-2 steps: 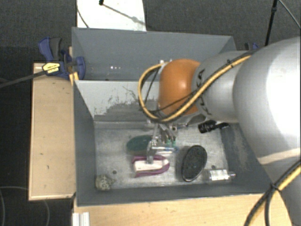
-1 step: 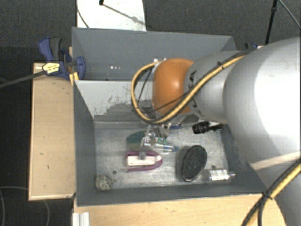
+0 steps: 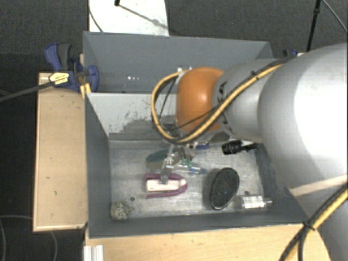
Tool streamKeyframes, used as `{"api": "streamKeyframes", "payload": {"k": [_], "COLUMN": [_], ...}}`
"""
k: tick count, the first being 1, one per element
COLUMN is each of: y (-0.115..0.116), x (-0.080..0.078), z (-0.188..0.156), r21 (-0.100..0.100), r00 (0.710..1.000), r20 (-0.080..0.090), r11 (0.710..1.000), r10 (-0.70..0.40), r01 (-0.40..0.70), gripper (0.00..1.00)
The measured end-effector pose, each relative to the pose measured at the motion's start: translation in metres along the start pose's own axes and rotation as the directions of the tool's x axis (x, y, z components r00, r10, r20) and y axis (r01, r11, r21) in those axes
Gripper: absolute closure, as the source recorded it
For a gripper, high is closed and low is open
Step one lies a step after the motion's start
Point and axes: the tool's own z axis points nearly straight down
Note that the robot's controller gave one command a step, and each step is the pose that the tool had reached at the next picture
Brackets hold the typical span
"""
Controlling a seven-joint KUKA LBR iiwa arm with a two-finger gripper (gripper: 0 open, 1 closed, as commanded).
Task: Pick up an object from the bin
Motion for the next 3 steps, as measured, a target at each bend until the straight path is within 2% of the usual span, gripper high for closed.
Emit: {"api": "streamKeyframes", "payload": {"k": [1,2,3], "y": [0.0,0.0,0.0], "x": [-0.001,-0.002,-0.003], "z": [-0.032,-0.032,-0.074], "r21": [-0.012,-0.012,-0.013], "r00": [1.0,1.0,1.0], "r20": [0.013,0.011,0.014], "r11": [1.0,1.0,1.0], "r10": [0.003,0.003,0.002], "r01": [-0.002,-0.003,-0.002], "gripper": [1.0,1.0,1.0]}}
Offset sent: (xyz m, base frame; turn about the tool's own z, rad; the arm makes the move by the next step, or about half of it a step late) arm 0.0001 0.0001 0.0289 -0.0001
